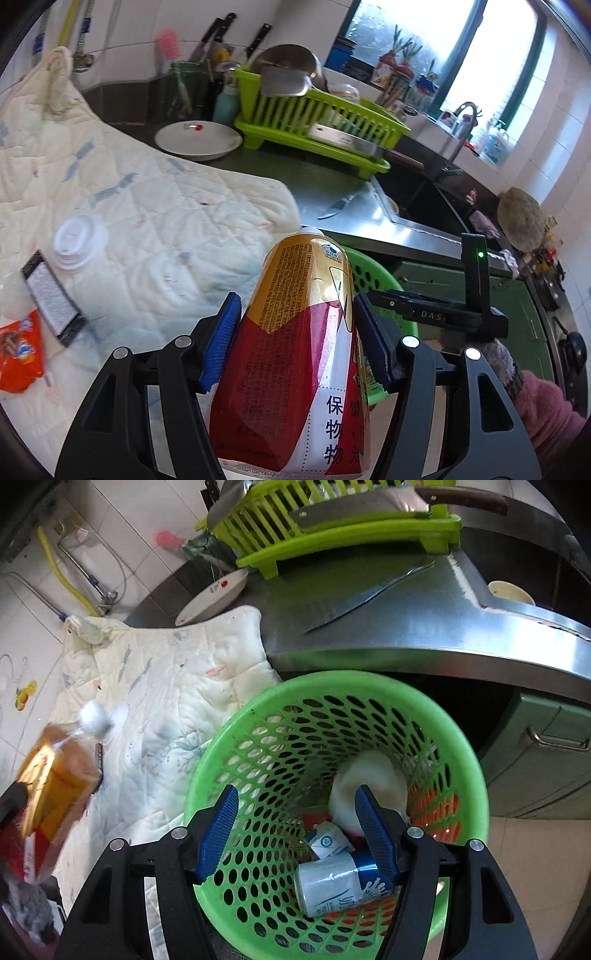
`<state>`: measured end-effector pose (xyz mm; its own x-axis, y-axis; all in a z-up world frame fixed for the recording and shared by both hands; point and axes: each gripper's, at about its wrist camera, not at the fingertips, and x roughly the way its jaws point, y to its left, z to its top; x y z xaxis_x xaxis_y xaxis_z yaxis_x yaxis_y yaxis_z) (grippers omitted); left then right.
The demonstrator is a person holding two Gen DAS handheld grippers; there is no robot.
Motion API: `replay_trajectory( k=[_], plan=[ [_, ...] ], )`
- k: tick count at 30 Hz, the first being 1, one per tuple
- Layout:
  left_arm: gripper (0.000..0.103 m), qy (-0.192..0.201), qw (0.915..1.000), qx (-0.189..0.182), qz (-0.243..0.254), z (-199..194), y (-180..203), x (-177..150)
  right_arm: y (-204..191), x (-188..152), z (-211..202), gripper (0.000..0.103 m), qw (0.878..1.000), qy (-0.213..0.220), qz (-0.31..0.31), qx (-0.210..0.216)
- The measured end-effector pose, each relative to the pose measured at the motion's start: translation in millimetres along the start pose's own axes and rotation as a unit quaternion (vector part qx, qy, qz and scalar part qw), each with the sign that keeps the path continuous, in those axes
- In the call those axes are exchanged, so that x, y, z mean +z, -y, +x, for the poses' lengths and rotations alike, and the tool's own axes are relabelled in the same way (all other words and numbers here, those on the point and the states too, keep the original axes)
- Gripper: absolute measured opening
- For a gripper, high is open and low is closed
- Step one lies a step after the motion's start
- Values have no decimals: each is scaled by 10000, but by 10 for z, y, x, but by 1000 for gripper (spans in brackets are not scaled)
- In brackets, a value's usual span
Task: Collect trash
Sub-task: 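Drop the paper cup into the green basket with the right tool while the left drops the bottle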
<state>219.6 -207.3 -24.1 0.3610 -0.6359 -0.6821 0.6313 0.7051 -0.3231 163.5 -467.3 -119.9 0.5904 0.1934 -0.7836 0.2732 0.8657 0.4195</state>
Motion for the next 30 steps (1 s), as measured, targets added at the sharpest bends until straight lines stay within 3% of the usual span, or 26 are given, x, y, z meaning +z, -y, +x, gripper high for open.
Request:
replay_trajectory(
  k=[6,14,20,24,30],
  plan=[
    [62,-235,9994,-115,233,441,302,14,108,-46,-252,66,9998,149,-126,-42],
    [62,-698,9959,68,573,1061,528,-103,170,-255,-566,69,9980,384,-465,-212],
    [64,-830,9943,188,639,1382,554,-179,262,-379,-647,69,9982,413,-423,-126],
    [70,-747,9956,196,523,1476,508,-232,301,-424,-649,69,9985,402,-356,-87],
    [70,-626,9965,222,514,1298,469,-260,291,-483,-658,69,9986,357,-367,-94]
  ],
)
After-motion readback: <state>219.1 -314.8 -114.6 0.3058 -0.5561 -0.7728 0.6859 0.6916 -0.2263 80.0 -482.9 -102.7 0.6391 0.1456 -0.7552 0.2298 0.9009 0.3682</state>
